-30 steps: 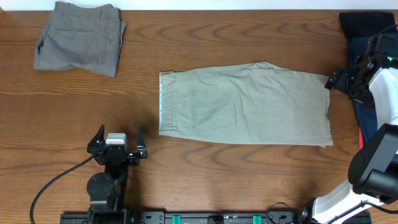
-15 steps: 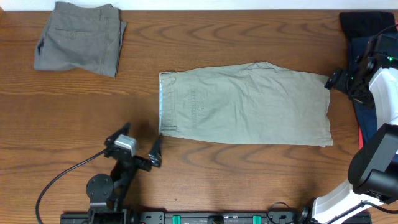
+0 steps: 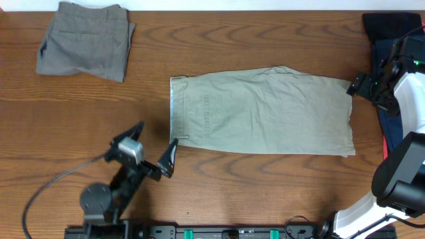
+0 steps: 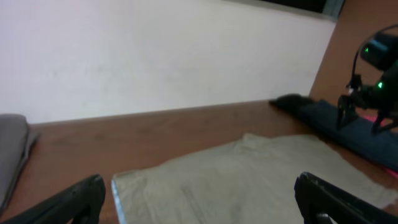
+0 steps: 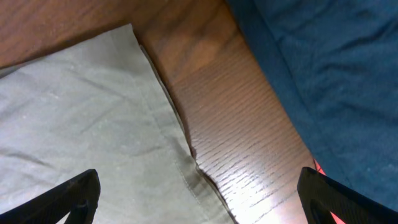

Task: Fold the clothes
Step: 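Reach the left gripper to the shorts' left edge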

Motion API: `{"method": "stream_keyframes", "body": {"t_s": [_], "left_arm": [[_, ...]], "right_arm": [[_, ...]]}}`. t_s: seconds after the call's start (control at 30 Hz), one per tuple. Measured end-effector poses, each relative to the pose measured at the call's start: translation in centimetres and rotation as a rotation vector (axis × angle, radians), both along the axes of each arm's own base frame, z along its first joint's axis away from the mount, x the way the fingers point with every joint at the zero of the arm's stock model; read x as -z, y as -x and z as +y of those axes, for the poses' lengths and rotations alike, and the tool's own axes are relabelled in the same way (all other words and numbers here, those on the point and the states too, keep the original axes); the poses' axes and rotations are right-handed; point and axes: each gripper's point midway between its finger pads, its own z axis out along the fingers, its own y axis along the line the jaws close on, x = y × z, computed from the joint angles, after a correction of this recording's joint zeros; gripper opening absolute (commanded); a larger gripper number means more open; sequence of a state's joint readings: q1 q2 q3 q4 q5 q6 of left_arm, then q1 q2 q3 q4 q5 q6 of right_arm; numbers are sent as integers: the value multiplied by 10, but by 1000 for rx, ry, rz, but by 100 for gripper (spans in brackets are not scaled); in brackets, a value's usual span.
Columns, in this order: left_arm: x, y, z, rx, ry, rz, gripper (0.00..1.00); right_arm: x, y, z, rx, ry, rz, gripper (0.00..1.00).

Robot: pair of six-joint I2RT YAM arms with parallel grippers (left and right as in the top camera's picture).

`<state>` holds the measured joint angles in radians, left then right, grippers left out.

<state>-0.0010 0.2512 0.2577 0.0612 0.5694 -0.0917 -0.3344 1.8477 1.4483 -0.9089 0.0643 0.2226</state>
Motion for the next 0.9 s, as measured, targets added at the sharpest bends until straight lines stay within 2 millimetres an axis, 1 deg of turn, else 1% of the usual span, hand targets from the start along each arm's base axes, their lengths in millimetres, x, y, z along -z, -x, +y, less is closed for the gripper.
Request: {"method": "stream_keyframes", "body": {"t_s": [0.1, 0.2, 0.27, 0.37, 0.4, 0.43, 0.5, 0.6, 0.63, 0.77, 0.9], "left_arm": [[-10, -16, 1, -4, -8, 144, 98], [-12, -36, 2, -7, -42, 318, 98], [-5, -48, 4, -7, -70, 476, 98], [-1, -67, 5, 8, -109, 635, 98], [4, -75, 5, 14, -116, 700, 98], [7, -80, 5, 18, -121, 728, 98], [19, -91, 5, 27, -130, 790, 98], [48, -104, 5, 34, -135, 878, 98], [60, -107, 6, 28, -133, 919, 98], [98, -112, 12, -15, -137, 1052, 98], [128, -116, 16, -37, -148, 1167, 98]], "right_arm": [[0, 0, 0, 0, 0, 0, 99], [0, 0, 0, 0, 0, 0, 99], [0, 0, 0, 0, 0, 0, 99], [0, 0, 0, 0, 0, 0, 99], [0, 0, 0, 0, 0, 0, 99], [0, 0, 0, 0, 0, 0, 99], [0, 0, 0, 0, 1, -1, 99], [0, 0, 0, 0, 1, -1, 99], [0, 0, 0, 0, 1, -1, 99], [0, 0, 0, 0, 1, -1, 99], [0, 0, 0, 0, 1, -1, 99]]}}
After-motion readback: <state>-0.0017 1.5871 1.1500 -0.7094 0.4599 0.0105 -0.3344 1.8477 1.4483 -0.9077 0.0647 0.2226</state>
